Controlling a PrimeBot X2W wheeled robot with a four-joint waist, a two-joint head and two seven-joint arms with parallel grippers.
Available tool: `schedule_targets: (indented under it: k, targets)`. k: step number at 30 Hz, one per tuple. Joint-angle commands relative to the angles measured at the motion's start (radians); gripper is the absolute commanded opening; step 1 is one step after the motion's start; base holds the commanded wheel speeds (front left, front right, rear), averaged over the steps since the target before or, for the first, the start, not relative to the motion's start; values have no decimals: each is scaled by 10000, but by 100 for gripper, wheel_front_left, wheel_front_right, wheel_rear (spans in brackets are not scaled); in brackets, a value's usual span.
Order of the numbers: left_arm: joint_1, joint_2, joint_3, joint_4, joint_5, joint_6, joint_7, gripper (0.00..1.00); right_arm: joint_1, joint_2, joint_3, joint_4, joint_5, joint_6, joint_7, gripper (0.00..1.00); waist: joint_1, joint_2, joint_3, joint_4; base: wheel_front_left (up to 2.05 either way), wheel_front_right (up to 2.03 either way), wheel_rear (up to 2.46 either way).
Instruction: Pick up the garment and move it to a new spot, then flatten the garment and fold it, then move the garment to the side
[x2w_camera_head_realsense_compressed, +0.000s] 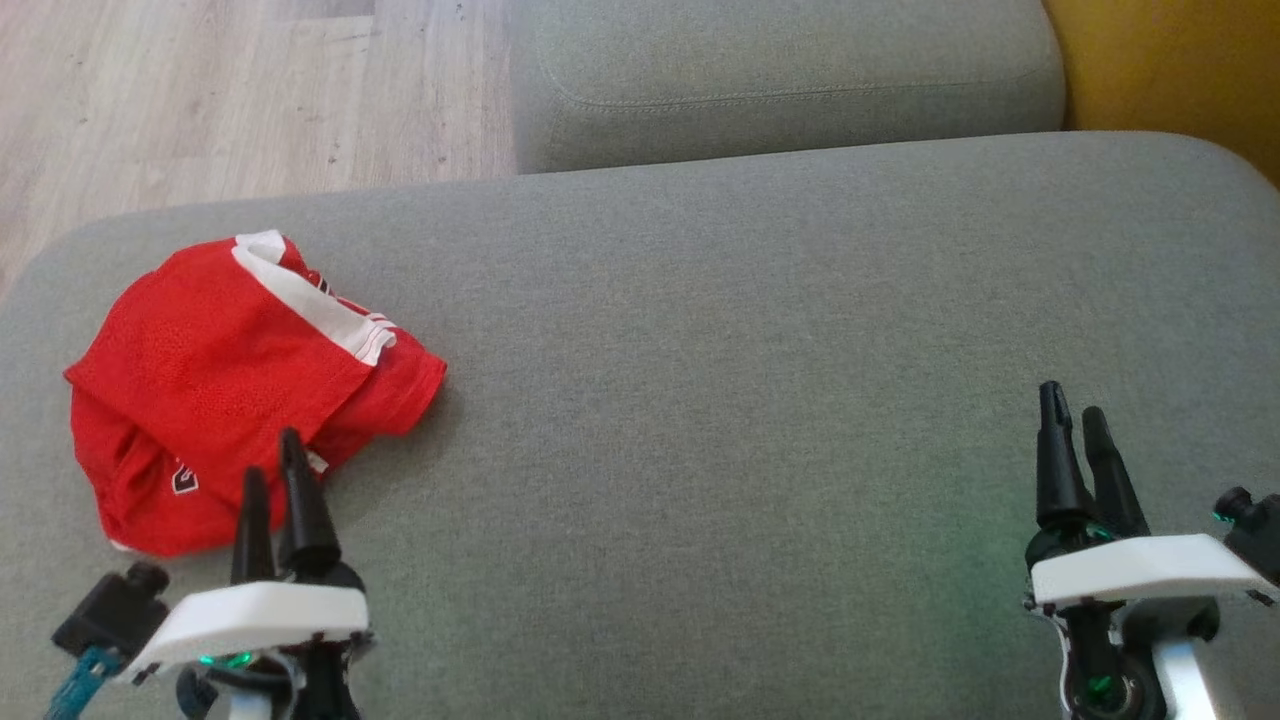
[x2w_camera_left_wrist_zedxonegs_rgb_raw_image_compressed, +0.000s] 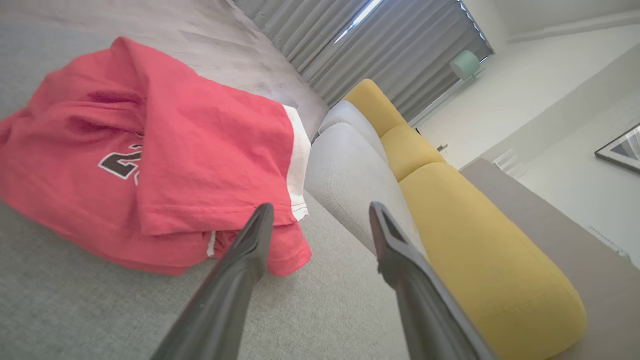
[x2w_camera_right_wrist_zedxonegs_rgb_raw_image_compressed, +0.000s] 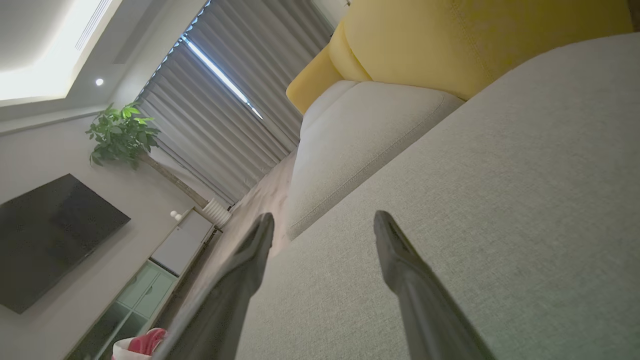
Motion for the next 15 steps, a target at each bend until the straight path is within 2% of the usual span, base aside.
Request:
schedule_targets:
  k: [1, 15]
  targets:
    - [-561, 63, 61, -462, 327, 67, -157, 100, -569, -69, 144, -445, -318, -4, -152, 100, -1, 0, 0, -1, 0, 0, 0]
    - [-670, 329, -993, -475, 2876, 441, -568, 100, -659, -78, 405, -594, -2374, -4, -565, 100, -1, 0, 1, -29, 0, 0, 0]
